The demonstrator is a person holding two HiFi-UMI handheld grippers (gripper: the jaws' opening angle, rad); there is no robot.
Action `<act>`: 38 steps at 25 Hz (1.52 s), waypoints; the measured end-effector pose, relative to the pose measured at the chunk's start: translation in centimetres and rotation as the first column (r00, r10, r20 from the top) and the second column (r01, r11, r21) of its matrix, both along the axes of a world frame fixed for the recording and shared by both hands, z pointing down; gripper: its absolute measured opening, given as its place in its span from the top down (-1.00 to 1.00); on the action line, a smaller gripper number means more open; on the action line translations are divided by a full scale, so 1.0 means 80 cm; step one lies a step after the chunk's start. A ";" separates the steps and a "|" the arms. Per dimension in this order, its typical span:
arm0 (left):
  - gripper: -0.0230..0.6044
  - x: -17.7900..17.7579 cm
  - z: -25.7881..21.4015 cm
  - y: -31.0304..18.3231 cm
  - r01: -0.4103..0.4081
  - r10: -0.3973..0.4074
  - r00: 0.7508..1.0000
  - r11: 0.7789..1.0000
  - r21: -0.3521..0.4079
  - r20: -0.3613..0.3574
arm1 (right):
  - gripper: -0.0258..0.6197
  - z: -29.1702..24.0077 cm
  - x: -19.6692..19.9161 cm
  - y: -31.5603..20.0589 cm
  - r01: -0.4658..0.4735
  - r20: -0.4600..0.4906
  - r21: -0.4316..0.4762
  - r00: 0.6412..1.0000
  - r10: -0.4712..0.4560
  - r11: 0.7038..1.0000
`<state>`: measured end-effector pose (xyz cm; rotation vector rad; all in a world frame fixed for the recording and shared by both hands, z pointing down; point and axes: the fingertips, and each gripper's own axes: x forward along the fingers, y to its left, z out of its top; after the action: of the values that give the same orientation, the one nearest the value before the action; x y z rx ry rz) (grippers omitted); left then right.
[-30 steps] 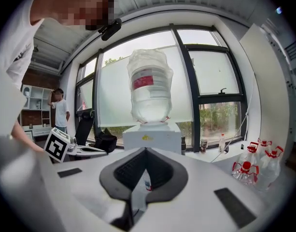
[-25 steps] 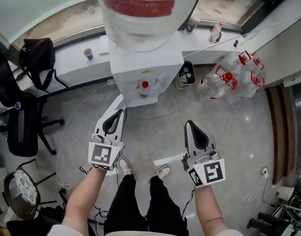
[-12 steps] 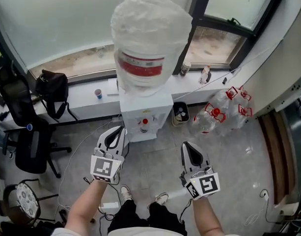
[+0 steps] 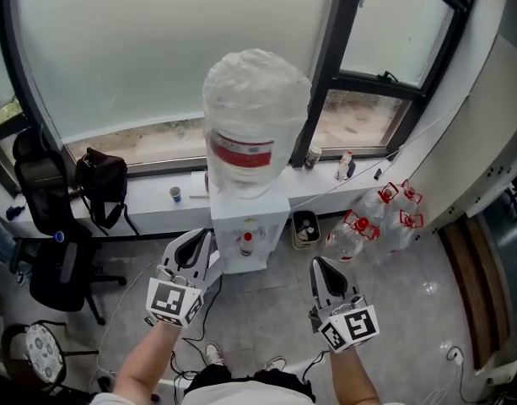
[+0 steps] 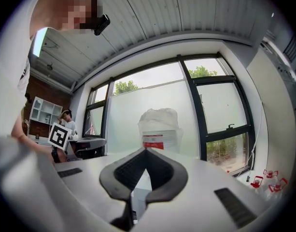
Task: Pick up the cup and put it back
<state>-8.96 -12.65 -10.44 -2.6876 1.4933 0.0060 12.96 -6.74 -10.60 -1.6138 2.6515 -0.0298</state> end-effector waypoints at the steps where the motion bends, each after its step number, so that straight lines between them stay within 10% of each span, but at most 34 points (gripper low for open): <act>1: 0.85 0.000 -0.009 0.004 -0.001 0.002 1.000 1.000 0.007 -0.006 | 0.86 -0.007 0.005 0.000 -0.009 0.000 0.009 1.000 0.009 1.000; 15: 0.85 -0.056 -0.084 0.074 0.052 -0.053 0.999 0.994 0.096 0.004 | 0.86 -0.053 0.090 0.041 -0.130 -0.049 0.056 0.990 0.133 0.990; 25: 0.85 -0.112 -0.055 0.131 0.285 -0.283 0.958 0.957 0.049 -0.051 | 0.86 -0.036 0.159 0.072 -0.296 -0.041 0.006 0.954 0.296 0.955; 38: 0.85 -0.136 -0.055 0.135 0.298 -0.296 0.954 0.953 0.057 -0.042 | 0.86 -0.044 0.100 0.045 -0.221 -0.036 0.044 0.974 0.222 0.974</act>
<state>-19.81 -1.84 -14.83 -2.3994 1.8582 0.0814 20.92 -3.10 -14.12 -1.9058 2.4655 0.0625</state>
